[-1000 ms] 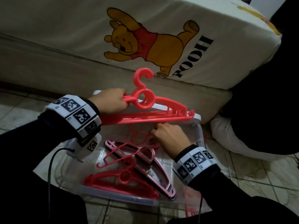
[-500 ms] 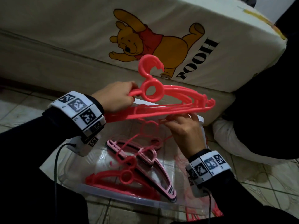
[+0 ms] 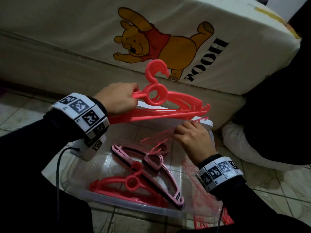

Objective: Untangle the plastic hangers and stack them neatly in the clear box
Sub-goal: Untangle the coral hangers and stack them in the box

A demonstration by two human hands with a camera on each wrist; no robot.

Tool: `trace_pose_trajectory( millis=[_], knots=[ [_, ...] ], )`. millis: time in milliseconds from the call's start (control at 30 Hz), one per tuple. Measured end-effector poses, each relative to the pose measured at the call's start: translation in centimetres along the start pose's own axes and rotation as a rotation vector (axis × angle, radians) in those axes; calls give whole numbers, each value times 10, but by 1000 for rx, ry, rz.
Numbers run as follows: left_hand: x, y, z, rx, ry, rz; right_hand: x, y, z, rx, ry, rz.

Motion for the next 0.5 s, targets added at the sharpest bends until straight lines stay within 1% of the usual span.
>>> trace_pose_trajectory(
  millis=[100,300,400,500],
  knots=[
    [2,1,3,11,19,-14,-1,-2,-2,-71,88,45],
    [0,1,3,-19,95,-24,24,6,-22,-221,433,37],
    [-6,-1,-1,-64,175,-21,39,12,-39,-292,655,-17],
    [-14,0,-6,-83,203,-8,51,16,-54,-349,711,-88]
  ],
)
Point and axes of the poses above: each hand's wrist, its own y-axis towards the middle knuckle, its own x-axis out of the back of the hand, z = x × y, the point moved 6 cm from there along y, towards the middle knuckle, and after that the axes turned 7 degrees about -x, right-handed, at the moved point
